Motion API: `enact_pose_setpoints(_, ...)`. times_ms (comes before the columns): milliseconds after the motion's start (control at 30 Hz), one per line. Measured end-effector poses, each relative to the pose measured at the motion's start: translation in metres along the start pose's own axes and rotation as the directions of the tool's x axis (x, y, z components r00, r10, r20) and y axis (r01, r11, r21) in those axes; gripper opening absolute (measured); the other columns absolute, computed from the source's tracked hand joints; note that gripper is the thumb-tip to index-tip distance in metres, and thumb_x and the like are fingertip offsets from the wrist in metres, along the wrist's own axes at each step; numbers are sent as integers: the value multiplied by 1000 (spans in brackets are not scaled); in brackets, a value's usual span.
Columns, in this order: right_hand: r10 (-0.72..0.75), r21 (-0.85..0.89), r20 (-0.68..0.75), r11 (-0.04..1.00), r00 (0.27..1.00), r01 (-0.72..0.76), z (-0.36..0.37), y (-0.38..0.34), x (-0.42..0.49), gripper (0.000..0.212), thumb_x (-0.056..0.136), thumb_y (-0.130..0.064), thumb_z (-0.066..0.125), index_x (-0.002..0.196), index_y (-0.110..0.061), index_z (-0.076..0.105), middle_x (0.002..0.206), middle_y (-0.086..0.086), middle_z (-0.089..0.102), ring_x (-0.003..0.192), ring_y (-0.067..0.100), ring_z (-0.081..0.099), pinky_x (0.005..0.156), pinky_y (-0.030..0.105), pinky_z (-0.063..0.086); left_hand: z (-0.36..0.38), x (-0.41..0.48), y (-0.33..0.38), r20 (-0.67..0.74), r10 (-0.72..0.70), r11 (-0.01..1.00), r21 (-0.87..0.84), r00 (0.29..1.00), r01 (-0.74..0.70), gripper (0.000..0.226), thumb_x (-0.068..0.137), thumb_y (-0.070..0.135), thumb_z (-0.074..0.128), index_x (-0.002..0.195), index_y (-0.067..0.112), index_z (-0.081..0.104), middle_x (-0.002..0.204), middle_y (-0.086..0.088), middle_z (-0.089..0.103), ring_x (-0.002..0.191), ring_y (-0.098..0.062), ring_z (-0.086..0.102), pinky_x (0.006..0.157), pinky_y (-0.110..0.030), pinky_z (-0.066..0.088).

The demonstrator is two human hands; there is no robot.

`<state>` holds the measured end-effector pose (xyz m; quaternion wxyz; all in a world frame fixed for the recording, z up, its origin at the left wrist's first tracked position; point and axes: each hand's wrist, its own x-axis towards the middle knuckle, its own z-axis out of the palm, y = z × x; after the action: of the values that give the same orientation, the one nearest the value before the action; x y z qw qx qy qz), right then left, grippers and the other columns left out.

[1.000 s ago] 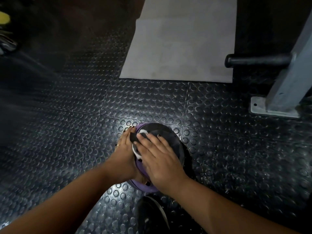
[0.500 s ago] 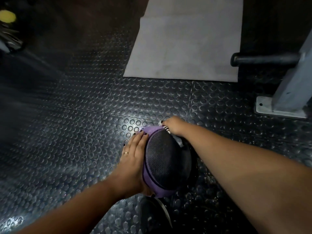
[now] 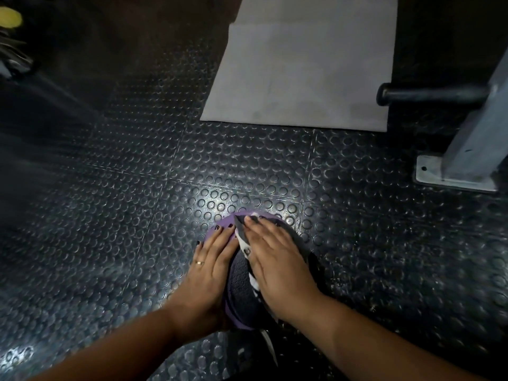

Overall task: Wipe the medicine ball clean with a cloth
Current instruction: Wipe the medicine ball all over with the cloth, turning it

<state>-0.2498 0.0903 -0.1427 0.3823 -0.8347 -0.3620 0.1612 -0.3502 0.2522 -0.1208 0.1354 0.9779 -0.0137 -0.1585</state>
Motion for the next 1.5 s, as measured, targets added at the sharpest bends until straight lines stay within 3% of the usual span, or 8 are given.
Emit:
enact_pose_setpoints(100,95,-36,71,995,993,-92,-6,5,30,50,100,-34,19,139,-16,45,144,-1,46,136,18,36,115,35,26,1,2,7,13,-27,1000,9,1000,27,145,55,82,72,159,13,-3,167,-8,1,154,-32,-4,117,-65,21)
enact_pose_setpoints(233,379,118,247,902,892,-415,-14,34,79,31,102,-26,34,95,-11,60,86,3,58,86,23,57,61,27,36,1,5,12,90,-26,998,53,996,21,149,53,72,79,159,18,-10,167,-5,-7,153,-28,-14,119,-65,12)
enact_pose_setpoints(400,587,204,456,663,669,-720,-12,91,98,33,101,-19,41,121,0,59,126,19,58,113,31,55,87,29,41,1,16,24,101,42,993,109,994,-53,138,59,76,69,159,18,-6,167,-2,-8,153,-25,-14,117,-65,10)
enact_pose_setpoints(567,445,292,254,811,859,-507,-23,52,67,28,101,-20,35,93,-15,62,93,3,59,95,25,55,65,27,37,0,22,24,103,48,992,110,993,-59,144,54,79,73,159,22,-7,167,-2,-4,153,-23,-13,118,-62,9)
enact_pose_setpoints(667,185,131,2,974,983,-184,-15,20,27,49,97,-32,24,136,-18,51,135,-4,53,127,12,43,107,29,34,-2,20,22,98,57,990,125,994,-69,144,56,81,72,159,17,-5,167,-6,2,154,-26,-8,117,-64,18)
enact_pose_setpoints(1000,166,363,52,916,985,-174,-13,61,38,35,100,-31,40,130,-24,57,128,-5,60,119,9,52,104,27,38,-3,21,28,66,64,991,117,996,-71,136,61,78,71,160,20,-2,167,-5,2,154,-26,-8,115,-69,17)
enact_pose_setpoints(1300,620,361,450,532,642,-766,-29,88,72,33,102,-17,39,127,-4,56,130,13,56,119,30,52,90,31,41,-3,21,30,53,63,992,108,997,-68,133,57,84,60,159,18,7,166,-7,8,154,-27,-2,116,-66,14)
enact_pose_setpoints(1500,246,144,127,954,961,-263,-21,33,63,36,98,-21,38,127,-18,58,124,2,61,115,22,52,94,33,41,-7,30,28,87,6,1000,19,996,-8,144,49,82,69,155,36,-16,165,7,-5,152,-14,-17,121,-58,5)
